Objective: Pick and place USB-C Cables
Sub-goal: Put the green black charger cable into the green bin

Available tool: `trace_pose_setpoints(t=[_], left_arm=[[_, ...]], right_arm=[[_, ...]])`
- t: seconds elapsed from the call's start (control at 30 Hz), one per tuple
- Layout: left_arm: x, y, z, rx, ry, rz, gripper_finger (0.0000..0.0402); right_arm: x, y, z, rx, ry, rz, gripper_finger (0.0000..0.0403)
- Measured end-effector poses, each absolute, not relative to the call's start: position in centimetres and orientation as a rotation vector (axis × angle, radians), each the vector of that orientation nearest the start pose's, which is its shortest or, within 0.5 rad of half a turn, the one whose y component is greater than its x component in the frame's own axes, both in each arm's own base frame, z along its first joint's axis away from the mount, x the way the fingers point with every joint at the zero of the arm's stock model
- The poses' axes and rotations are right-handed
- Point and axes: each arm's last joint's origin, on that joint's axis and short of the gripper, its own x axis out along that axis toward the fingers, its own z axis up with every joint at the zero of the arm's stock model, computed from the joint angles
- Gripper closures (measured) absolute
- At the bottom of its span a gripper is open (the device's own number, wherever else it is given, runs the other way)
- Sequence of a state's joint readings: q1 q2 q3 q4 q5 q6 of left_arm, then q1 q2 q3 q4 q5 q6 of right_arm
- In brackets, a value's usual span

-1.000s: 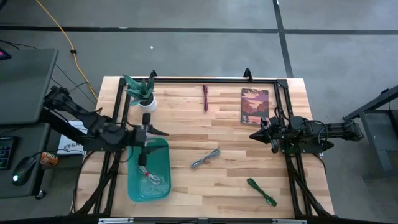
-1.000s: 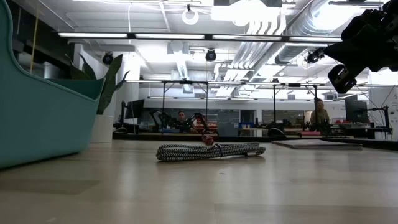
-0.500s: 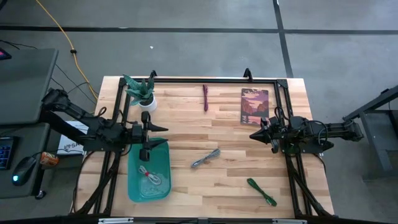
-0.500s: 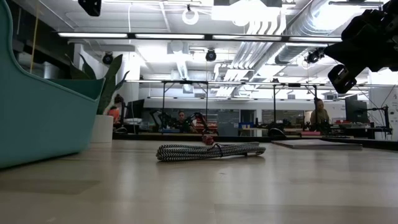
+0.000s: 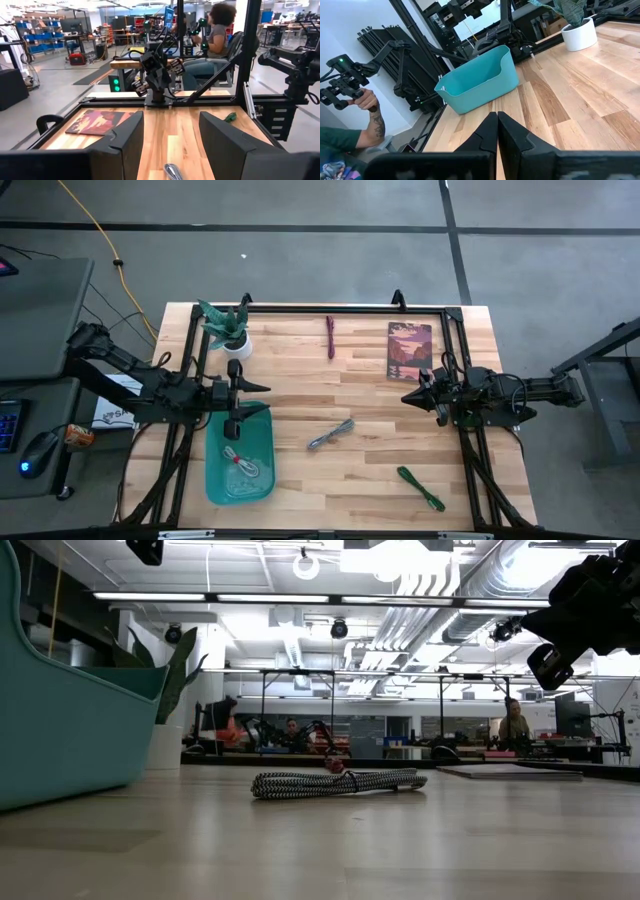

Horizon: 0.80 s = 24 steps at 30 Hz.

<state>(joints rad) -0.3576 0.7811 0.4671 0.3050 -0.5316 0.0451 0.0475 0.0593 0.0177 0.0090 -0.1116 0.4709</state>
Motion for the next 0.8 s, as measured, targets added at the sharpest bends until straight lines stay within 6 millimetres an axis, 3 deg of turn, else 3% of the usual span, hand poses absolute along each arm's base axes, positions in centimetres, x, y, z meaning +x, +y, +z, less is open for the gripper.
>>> trace_pose_setpoints(t=[0.8], left_arm=[[17.07, -4.81, 27.31, 0.046, -0.016, 0.174, 0.0231]], right_arm=[[9.99, 0.8, 16.58, 0.471, 0.07, 0.149, 0.0402]])
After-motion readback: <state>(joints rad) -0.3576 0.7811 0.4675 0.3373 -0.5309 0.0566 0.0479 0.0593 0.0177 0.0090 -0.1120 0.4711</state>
